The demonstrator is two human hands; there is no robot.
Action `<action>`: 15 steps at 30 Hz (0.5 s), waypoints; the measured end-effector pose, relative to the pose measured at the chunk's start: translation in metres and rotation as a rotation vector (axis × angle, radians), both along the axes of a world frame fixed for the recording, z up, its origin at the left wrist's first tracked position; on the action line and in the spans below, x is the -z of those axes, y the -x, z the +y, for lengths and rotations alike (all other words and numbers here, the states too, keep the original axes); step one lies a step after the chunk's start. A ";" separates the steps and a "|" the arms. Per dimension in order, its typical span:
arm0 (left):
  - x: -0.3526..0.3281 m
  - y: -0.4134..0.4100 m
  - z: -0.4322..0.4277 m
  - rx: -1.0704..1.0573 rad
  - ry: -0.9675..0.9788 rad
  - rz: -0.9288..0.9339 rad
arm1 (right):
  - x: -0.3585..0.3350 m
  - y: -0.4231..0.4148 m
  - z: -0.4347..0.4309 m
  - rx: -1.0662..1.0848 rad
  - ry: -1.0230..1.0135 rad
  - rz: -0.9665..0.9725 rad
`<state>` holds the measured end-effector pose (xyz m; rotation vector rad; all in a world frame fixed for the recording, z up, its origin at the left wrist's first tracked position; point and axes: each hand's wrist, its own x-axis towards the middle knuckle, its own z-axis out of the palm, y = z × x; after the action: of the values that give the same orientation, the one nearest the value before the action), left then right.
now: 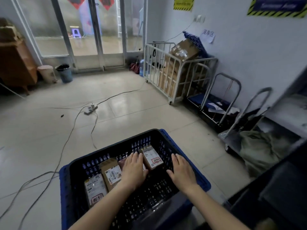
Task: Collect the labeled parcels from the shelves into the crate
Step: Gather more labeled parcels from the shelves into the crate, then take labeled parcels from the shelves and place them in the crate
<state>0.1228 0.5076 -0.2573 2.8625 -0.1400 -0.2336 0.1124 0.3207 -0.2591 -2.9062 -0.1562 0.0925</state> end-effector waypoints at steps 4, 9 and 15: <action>-0.013 0.028 -0.023 0.084 0.047 -0.014 | -0.014 0.043 -0.016 0.072 0.032 -0.020; -0.028 0.059 -0.062 0.220 0.048 -0.031 | -0.034 0.093 -0.048 0.176 0.073 -0.063; -0.046 0.093 -0.119 0.352 0.043 -0.057 | -0.052 0.154 -0.096 0.338 0.058 -0.066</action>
<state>0.0303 0.3890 -0.2116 2.7849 -0.6536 -0.2134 -0.0420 0.2243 -0.2072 -2.9465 0.3317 -0.0571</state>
